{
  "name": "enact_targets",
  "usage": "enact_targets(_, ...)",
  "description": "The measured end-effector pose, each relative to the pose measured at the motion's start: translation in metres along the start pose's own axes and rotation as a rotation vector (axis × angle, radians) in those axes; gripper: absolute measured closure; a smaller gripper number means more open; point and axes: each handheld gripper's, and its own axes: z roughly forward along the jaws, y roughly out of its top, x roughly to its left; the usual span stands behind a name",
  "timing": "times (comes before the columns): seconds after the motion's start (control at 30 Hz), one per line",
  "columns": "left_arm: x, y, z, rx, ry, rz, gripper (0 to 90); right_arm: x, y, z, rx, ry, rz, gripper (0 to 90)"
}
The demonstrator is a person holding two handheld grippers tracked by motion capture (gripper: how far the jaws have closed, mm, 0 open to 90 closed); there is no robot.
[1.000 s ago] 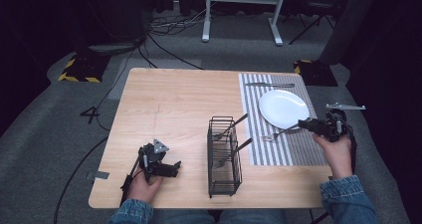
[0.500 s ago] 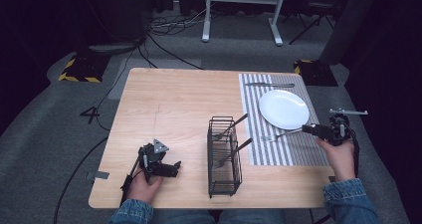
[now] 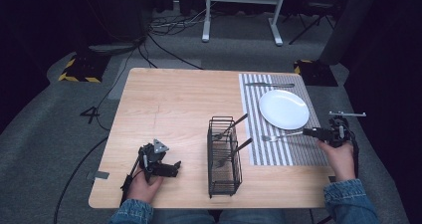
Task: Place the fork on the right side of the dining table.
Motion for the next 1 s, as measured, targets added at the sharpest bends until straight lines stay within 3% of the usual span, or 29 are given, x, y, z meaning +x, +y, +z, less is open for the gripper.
enact_targets(0.27,0.000,0.000,0.000,0.000,0.000,0.000,0.3,-0.011,-0.002,0.008,0.031,-0.032,0.021,43.3)
enact_targets(0.33,0.000,0.000,0.000,0.000,0.000,0.000,0.3,-0.012,-0.003,0.010,0.043,-0.079,0.014,44.3)
enact_targets(0.5,0.000,0.000,0.000,0.000,0.000,0.000,0.3,-0.011,-0.002,0.009,0.040,-0.098,-0.013,44.5)
enact_targets(0.73,0.000,0.000,0.000,0.000,0.000,0.000,0.3,0.000,-0.002,-0.006,-0.014,-0.080,-0.052,43.2)
enact_targets(1.0,0.000,0.000,0.000,0.000,0.000,0.000,0.3,0.027,0.003,-0.030,-0.071,-0.043,-0.146,40.9)
